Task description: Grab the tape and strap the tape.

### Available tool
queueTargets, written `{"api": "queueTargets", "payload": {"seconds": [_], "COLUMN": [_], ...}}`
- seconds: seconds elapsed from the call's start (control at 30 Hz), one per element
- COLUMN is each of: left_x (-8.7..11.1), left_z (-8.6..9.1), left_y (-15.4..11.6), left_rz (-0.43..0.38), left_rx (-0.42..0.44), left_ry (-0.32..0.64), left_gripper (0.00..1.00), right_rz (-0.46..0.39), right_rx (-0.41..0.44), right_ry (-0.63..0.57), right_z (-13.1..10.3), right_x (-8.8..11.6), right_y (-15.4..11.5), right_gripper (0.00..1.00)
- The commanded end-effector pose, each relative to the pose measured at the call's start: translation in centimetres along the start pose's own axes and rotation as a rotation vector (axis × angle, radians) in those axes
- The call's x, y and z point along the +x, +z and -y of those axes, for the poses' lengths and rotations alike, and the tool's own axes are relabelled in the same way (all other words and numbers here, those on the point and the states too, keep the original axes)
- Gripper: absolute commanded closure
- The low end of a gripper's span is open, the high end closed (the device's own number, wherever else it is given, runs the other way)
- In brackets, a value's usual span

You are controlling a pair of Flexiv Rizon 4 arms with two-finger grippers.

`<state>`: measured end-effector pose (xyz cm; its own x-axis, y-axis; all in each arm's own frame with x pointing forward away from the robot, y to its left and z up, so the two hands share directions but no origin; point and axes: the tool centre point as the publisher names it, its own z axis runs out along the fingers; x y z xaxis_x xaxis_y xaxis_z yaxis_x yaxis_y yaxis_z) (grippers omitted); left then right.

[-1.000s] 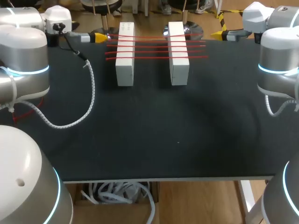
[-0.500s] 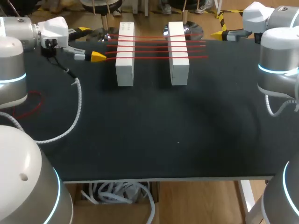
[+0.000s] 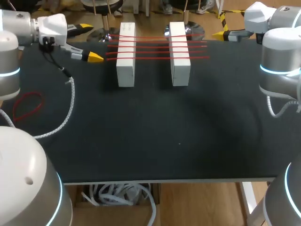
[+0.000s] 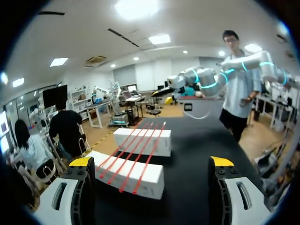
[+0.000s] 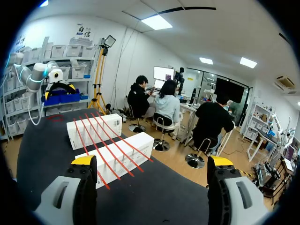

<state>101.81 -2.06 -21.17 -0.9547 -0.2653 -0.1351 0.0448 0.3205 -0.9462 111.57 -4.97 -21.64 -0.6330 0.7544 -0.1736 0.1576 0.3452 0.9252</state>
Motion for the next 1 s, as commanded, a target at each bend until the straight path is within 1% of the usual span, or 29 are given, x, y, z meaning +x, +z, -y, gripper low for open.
{"api": "queueTargets", "payload": {"seconds": [0.03,0.07,0.1,0.23,0.3,0.53,0.57,0.6,0.63,0.67,0.73,0.8,0.9,0.93,1.0], "left_x": [-2.2,-2.3,-2.5,-2.9,-3.0,-2.8,-2.7,-2.7,-2.6,-2.5,-2.4,-2.2,-1.9,-1.7,-1.5], "left_z": [-0.2,-0.3,-0.4,-1.2,-1.5,-2.7,-2.8,-2.9,-2.9,-3.1,-3.2,-3.4,-3.5,-3.6,-3.9], "left_y": [0.9,1.1,1.3,2.1,2.5,3.8,4.0,4.2,4.4,4.5,4.9,5.2,5.5,5.7,5.9], "left_rz": [-0.098,-0.112,-0.127,-0.153,-0.167,-0.175,-0.175,-0.176,-0.18,-0.179,-0.178,-0.182,-0.18,-0.178,-0.179], "left_rx": [0.014,0.015,0.02,0.039,0.044,0.076,0.078,0.081,0.087,0.09,0.095,0.1,0.106,0.111,0.114], "left_ry": [0.049,0.068,0.066,0.106,0.11,0.11,0.11,0.11,0.106,0.105,0.103,0.098,0.097,0.095,0.088], "left_gripper": [0.0,0.0,0.0,0.0,0.0,0.0,0.11,0.37,0.51,0.54,0.56,0.62,0.6,0.58,0.62], "right_rz": [0.0,0.0,0.0,0.0,0.0,0.0,0.0,0.0,0.0,0.0,0.0,0.0,0.0,0.0,0.0], "right_rx": [0.0,0.0,0.0,0.0,0.0,0.0,0.0,0.0,0.0,0.0,0.0,0.0,0.0,0.0,0.0], "right_ry": [0.0,0.0,0.0,0.0,0.0,0.0,0.0,0.0,0.0,0.0,0.0,0.0,0.0,0.0,0.0], "right_z": [0.0,0.0,0.0,0.0,0.0,0.0,0.0,0.0,0.0,0.0,0.0,0.0,0.0,0.0,0.0], "right_x": [0.0,0.0,0.0,0.0,0.0,0.0,0.0,0.0,0.0,0.0,0.0,0.0,0.0,0.0,0.0], "right_y": [-0.1,-0.1,-0.1,-0.1,-0.1,-0.1,-0.1,-0.1,-0.1,-0.1,-0.1,-0.1,-0.1,-0.1,-0.1], "right_gripper": [0.0,0.0,0.0,0.0,0.0,0.0,0.0,0.0,0.0,0.0,0.0,0.0,0.0,0.0,0.0]}}
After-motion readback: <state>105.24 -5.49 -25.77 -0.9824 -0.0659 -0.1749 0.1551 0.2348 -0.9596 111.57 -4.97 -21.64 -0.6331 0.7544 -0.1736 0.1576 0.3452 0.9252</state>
